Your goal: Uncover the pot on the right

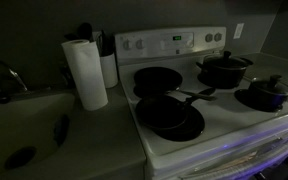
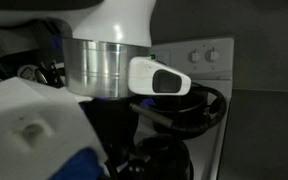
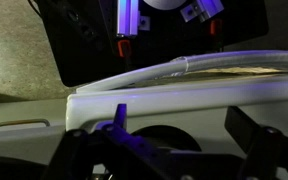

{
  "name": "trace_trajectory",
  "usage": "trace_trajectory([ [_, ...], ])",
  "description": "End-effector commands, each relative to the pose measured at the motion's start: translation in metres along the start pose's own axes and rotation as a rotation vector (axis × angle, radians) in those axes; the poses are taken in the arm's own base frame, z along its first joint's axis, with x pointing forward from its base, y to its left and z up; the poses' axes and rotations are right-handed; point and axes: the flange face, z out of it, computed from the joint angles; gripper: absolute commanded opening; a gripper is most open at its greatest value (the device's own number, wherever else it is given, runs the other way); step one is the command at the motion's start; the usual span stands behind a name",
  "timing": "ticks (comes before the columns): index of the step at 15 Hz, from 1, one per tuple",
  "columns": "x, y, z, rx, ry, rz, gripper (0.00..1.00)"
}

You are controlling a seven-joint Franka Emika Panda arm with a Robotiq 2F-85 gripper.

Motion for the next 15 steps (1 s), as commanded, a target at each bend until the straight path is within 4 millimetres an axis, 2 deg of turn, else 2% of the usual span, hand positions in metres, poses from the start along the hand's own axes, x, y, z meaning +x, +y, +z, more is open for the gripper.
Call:
trace_trajectory([
  [1,0.0,0.0,-0.001,0.0,-0.001,0.0,1.0],
  [4,0.008,0.003,-0.004,-0.007,-0.022,-0.017,1.0],
  [7,0.031,0.002,-0.013,-0.027,-0.052,-0.072,1.0],
  [13,0.099,-0.018,-0.029,-0.104,-0.099,-0.212,1.0],
  [15,0.121,-0.03,-0.032,-0.145,-0.091,-0.234,1.0],
])
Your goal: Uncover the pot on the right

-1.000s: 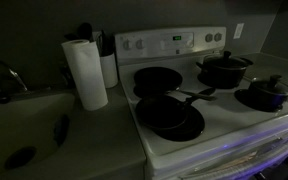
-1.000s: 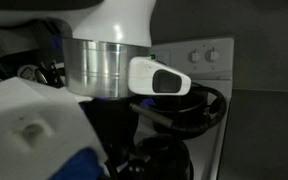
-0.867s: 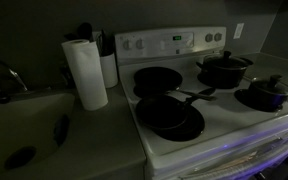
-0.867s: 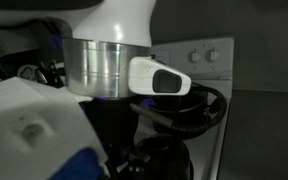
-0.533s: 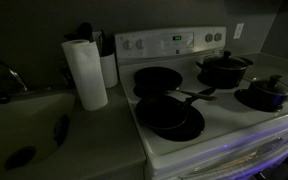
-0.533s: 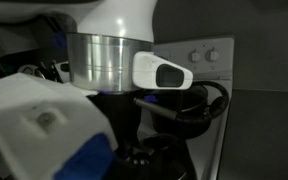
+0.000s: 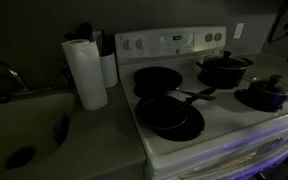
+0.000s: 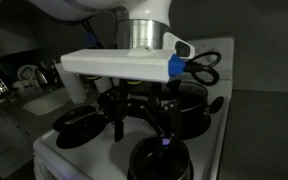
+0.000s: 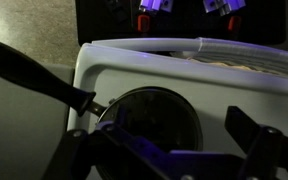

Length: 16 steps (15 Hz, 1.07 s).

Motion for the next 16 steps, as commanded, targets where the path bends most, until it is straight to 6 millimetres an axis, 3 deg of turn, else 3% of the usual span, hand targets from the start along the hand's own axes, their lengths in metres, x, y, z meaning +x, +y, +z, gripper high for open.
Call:
trace_trajectory([
  [1,0.049,-0.006,-0.01,-0.057,-0.017,-0.055,1.0],
  [9,0.118,-0.022,-0.036,-0.197,0.217,-0.093,1.0],
  [14,0.154,-0.012,-0.047,-0.15,0.394,-0.061,1.0],
  [16,0.17,-0.001,-0.048,-0.031,0.451,0.002,1.0],
])
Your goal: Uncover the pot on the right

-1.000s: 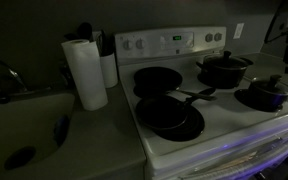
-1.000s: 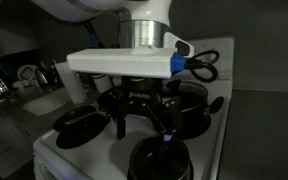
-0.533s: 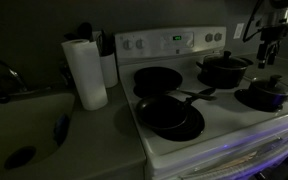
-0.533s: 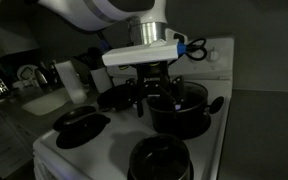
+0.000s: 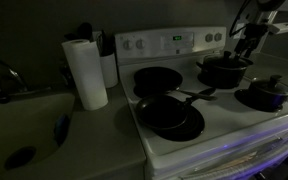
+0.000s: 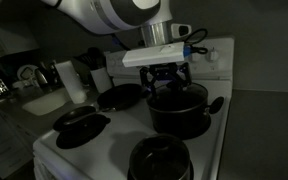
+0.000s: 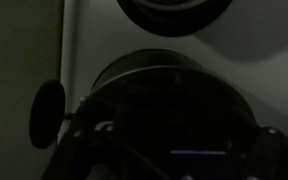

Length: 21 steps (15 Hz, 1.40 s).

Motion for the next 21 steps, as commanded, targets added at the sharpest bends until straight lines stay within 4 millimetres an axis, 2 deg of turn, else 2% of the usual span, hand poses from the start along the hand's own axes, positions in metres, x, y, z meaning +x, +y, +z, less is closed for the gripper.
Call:
trace_trajectory([
  [1,0.033,0.025,0.015,0.135,0.085,0.123,1.0],
  [3,0.047,0.029,0.019,0.192,0.125,0.221,1.0],
  [6,0.071,0.03,0.022,0.169,0.191,0.314,1.0],
  [11,0.099,0.012,0.029,0.039,0.214,0.421,1.0],
  [16,0.096,0.004,0.032,-0.121,0.14,0.665,1.0],
  [21,0.085,-0.008,0.031,-0.082,-0.045,0.715,1.0],
])
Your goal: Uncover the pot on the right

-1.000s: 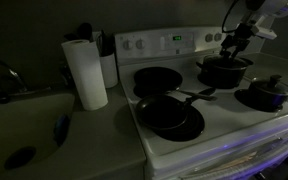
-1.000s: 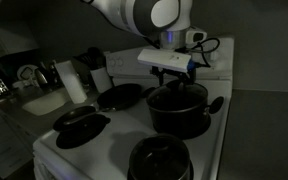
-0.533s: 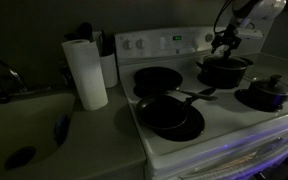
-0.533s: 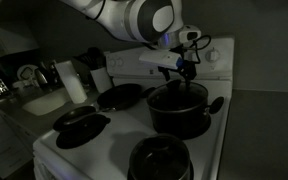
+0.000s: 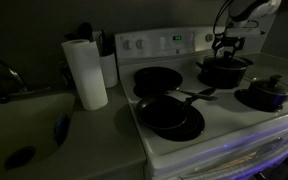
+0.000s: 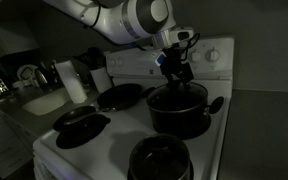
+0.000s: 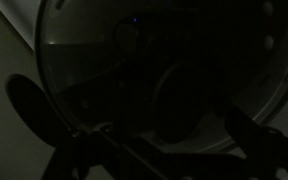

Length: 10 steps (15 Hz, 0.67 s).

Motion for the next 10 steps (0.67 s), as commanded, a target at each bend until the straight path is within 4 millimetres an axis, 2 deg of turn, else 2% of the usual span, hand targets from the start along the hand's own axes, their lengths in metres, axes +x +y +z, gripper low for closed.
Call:
trace_trajectory([
  [1,-0.0127,0.0002,0.0024,-0.015,-0.158,0.02,1.0],
  [4,-0.0171,-0.0016,0.0008,-0.014,-0.221,0.033,1.0],
  [10,-0.0078,0.0046,0.0006,-0.008,-0.187,0.049,1.0],
])
